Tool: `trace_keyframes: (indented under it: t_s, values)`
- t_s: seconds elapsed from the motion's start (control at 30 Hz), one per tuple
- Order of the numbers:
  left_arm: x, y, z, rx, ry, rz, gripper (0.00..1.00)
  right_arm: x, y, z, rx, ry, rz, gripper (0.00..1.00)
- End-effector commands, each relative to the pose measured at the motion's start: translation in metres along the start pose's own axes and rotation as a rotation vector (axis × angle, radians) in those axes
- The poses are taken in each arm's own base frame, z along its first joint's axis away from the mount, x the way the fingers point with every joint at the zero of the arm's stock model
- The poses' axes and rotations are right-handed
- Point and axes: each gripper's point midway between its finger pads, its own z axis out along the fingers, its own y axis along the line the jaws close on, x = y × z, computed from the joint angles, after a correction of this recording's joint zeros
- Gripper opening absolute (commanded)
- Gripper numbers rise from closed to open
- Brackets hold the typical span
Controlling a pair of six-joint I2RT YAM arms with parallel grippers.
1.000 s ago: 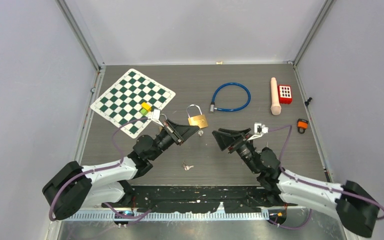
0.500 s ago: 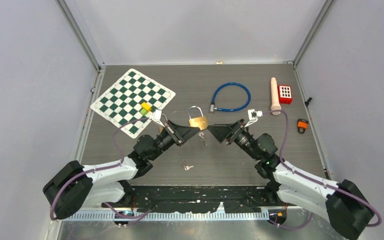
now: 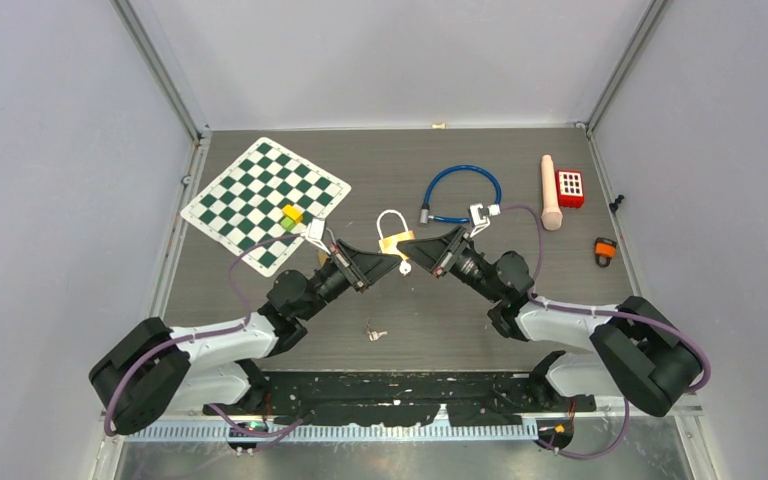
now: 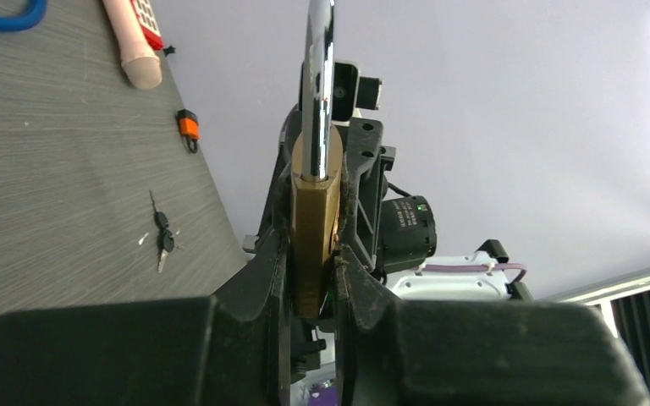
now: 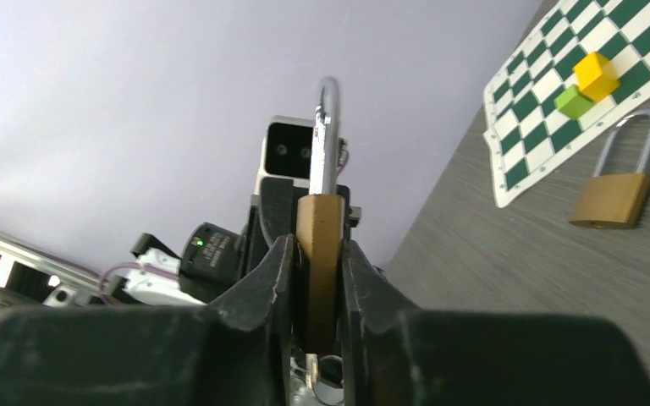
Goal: Unlock with the key
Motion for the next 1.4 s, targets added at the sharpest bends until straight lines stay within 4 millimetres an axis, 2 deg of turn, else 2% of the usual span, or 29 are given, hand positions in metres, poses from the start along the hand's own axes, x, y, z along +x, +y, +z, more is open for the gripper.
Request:
trace_keyframes:
  t_s: [0.0, 0.03, 0.13, 0.17, 0.27, 0.33, 0.73, 0.83, 0.97, 1.03, 1.1, 1.2, 1.33, 1.37]
  values:
    - [-0.02, -0.063, 0.003, 0.222, -0.065, -0.001, 0.0, -0.014, 0.046, 0.0, -0.176, -0.037, -0.013, 0.11]
    - [-0.02, -0.06, 0.003, 0.213, -0.062, -0.003, 0.06, -0.015, 0.044, -0.001, -0.173, -0.038, -0.013, 0.07]
    - [-0.022, -0.05, 0.001, 0.191, -0.043, -0.025, 0.35, -0.017, 0.044, -0.004, -0.174, -0.033, -0.014, 0.05]
    - [-0.023, -0.048, 0.0, 0.189, -0.038, -0.028, 0.41, -0.017, 0.043, -0.004, -0.166, -0.029, -0.007, 0.05]
    - [-0.028, -0.042, -0.003, 0.186, -0.033, -0.032, 0.51, -0.016, 0.043, -0.005, -0.166, -0.007, 0.006, 0.05]
    - [-0.03, -0.042, -0.003, 0.19, -0.023, -0.031, 0.52, -0.015, 0.043, -0.005, -0.172, 0.01, 0.016, 0.05]
    - [-0.018, -0.05, 0.008, 0.216, 0.082, -0.036, 0.38, -0.011, 0.044, 0.001, -0.183, 0.052, 0.06, 0.05]
    - [-0.016, -0.053, 0.011, 0.229, 0.101, -0.038, 0.27, -0.01, 0.044, 0.002, -0.185, 0.063, 0.069, 0.05]
    - [-0.018, -0.054, 0.01, 0.24, 0.087, -0.044, 0.01, -0.008, 0.045, 0.003, -0.196, 0.078, 0.075, 0.05]
    - [-0.019, -0.052, 0.009, 0.237, 0.077, -0.053, 0.0, -0.007, 0.044, 0.003, -0.196, 0.084, 0.075, 0.07]
    - [-0.023, -0.049, 0.007, 0.232, 0.049, -0.068, 0.0, -0.005, 0.043, 0.002, -0.195, 0.087, 0.075, 0.13]
    - [-0.032, -0.045, 0.003, 0.228, -0.013, -0.089, 0.0, -0.008, 0.039, -0.001, -0.187, 0.072, 0.062, 0.35]
    - [-0.039, -0.049, 0.002, 0.247, -0.051, -0.091, 0.0, -0.015, 0.029, -0.009, -0.138, 0.035, 0.041, 0.56]
    - [-0.041, -0.05, 0.002, 0.25, -0.062, -0.091, 0.0, -0.015, 0.027, -0.011, -0.12, 0.032, 0.031, 0.58]
